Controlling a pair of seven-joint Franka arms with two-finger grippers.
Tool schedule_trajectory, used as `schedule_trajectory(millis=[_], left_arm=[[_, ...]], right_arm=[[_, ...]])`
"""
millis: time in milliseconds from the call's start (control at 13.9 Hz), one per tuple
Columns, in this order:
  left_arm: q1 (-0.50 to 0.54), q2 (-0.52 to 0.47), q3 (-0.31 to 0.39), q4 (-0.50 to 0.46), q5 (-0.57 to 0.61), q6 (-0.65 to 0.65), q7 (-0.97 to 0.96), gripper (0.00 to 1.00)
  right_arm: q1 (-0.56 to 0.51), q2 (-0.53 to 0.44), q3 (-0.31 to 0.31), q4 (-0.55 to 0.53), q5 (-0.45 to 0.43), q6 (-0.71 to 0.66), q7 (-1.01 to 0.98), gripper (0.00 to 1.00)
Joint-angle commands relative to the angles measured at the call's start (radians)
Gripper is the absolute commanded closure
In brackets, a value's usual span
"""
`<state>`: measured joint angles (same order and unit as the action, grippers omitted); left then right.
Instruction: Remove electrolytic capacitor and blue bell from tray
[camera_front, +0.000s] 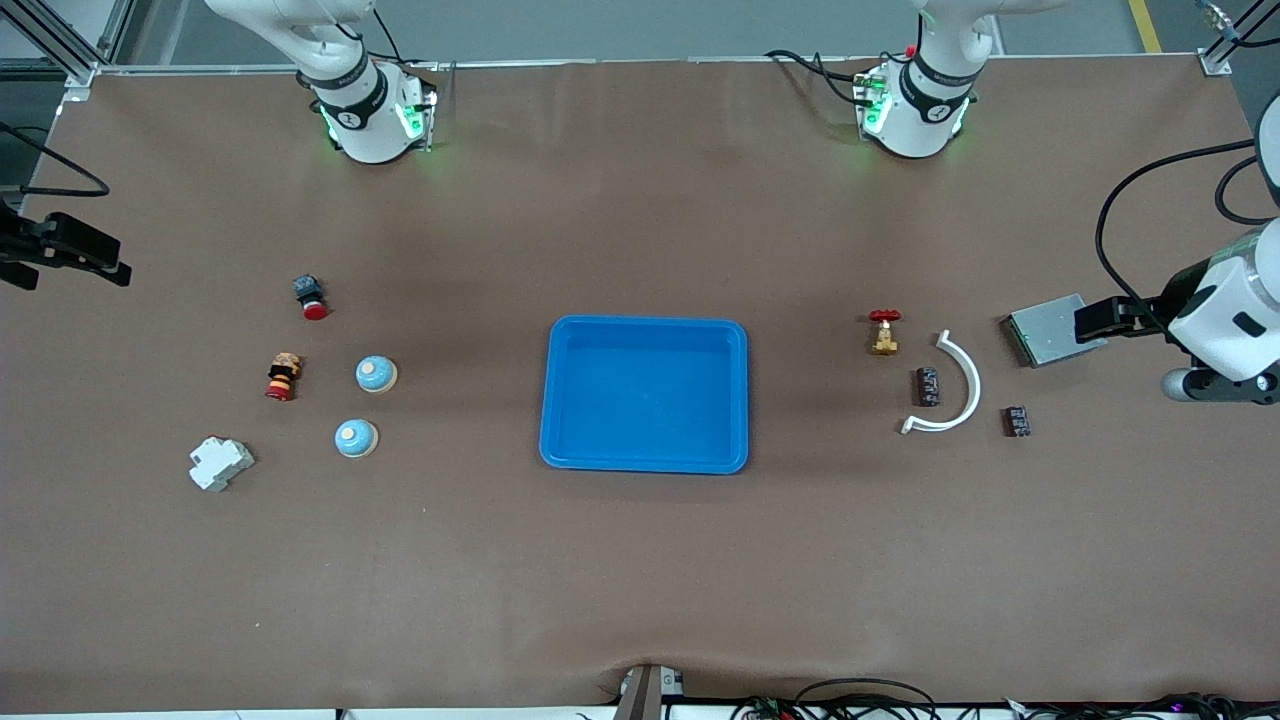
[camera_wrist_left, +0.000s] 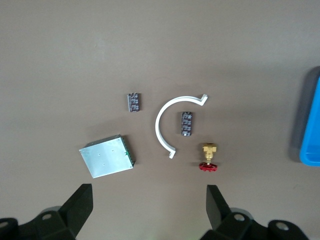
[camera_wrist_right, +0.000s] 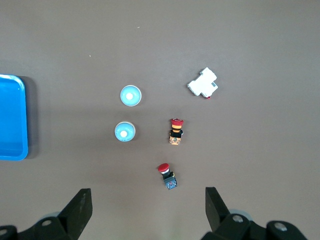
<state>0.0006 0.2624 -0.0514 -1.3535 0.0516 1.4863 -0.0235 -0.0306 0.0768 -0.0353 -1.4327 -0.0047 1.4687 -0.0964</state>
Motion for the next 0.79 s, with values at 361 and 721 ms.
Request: schedule_trajectory(millis=[361, 721], left_arm=[[-0.017, 0.004, 0.021, 0.027, -0.079, -0.014, -0.062, 0.0], [-0.016, 0.001, 0.021, 0.027, -0.078, -0.014, -0.05, 0.0]], right_arm=[[0.011, -0.019, -0.018, -0.003, 0.005, -0.011, 0.001, 0.0], [0.009, -0.017, -0.018, -0.003, 0.005, -0.01, 0.001, 0.0]])
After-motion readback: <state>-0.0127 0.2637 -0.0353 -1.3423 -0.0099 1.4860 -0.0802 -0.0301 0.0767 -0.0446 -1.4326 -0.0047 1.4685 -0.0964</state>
